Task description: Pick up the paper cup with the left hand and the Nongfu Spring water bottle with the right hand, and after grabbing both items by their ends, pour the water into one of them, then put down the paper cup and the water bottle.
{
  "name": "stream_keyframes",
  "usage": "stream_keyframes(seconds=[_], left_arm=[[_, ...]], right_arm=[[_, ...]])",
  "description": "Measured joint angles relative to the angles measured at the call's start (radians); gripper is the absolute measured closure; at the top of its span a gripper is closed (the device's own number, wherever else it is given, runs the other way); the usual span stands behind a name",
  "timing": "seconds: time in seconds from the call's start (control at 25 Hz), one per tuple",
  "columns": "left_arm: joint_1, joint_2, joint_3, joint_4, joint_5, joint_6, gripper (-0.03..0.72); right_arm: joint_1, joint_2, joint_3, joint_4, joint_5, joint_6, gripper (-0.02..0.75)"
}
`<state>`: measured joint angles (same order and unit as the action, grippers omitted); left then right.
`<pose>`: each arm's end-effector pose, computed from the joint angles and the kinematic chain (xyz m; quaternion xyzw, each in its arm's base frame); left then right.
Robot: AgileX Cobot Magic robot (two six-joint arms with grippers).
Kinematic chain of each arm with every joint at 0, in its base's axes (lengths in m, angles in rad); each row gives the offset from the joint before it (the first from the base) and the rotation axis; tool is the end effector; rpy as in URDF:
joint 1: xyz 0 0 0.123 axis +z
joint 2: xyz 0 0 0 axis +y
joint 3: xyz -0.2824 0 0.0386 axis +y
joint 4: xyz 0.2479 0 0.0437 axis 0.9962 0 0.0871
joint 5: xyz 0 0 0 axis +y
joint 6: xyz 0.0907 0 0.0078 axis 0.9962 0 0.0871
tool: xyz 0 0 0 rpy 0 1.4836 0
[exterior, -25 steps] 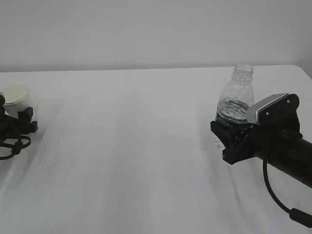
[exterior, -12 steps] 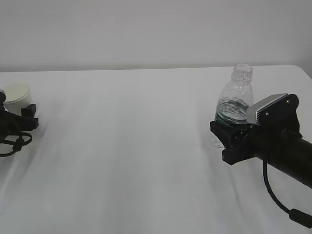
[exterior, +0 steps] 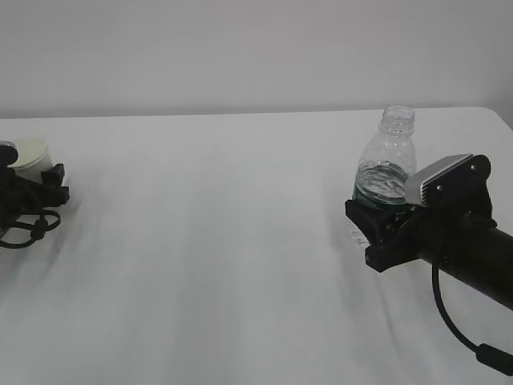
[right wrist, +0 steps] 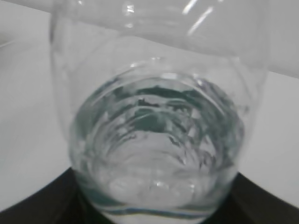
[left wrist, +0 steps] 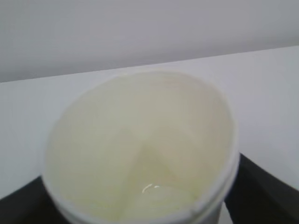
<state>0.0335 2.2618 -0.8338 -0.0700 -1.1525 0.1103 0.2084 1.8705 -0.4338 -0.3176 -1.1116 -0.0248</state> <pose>0.3771 0.0185 0.0596 -0.0018 0.7706 0.0613 0.6343 0.2698 0.0831 0.1191 -0.2320 0.7543 0.1238 0.6016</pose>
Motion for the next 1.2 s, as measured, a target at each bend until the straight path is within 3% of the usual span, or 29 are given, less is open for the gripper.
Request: stream_keyframes(seconds=[0.92,1.2], left_arm=[[0.000,0.004,-0.018,-0.002,0.000,0.000,0.193],[0.000,0.002,-0.008,0.000,-0.004,0.000,0.202]], right_arm=[[0.000,0.000,0.000,0.000,0.000,-0.002,0.298],[0.000,0.000,0.000,0.000,0.000,-0.002,0.298]])
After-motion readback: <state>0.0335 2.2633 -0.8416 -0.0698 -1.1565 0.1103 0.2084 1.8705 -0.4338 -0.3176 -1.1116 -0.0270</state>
